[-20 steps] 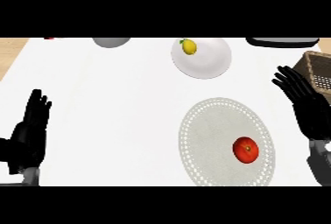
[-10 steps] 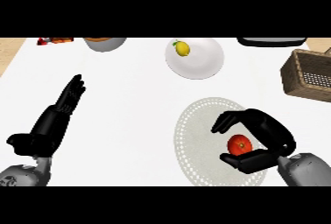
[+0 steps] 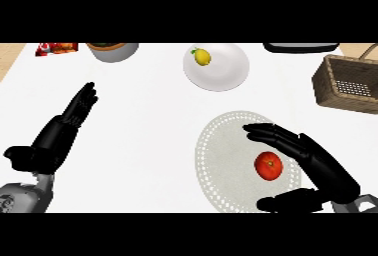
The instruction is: Pick the tomato from the placemat and place it in the basket
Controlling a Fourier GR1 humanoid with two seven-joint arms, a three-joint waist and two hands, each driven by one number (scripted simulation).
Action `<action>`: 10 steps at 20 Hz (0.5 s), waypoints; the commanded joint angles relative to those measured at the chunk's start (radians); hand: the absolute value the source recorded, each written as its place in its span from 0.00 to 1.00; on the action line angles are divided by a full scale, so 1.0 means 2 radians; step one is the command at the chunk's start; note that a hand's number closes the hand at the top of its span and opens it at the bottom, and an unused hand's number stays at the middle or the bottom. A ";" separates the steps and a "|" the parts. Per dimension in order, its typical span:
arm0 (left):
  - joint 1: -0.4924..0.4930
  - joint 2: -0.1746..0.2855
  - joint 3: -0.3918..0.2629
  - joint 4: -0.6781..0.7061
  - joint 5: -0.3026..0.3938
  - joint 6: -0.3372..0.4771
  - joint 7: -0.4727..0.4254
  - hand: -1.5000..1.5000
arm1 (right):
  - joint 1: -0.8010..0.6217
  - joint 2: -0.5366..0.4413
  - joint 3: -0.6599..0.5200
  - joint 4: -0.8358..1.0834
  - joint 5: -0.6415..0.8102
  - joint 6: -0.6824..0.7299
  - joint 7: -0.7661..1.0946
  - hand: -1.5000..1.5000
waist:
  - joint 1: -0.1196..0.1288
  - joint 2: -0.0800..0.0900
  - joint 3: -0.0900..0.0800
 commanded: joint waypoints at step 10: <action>0.003 0.008 0.010 -0.004 0.003 -0.023 0.002 0.50 | -0.041 -0.256 -0.085 -0.133 -0.005 0.200 0.206 0.00 | 0.006 0.001 0.000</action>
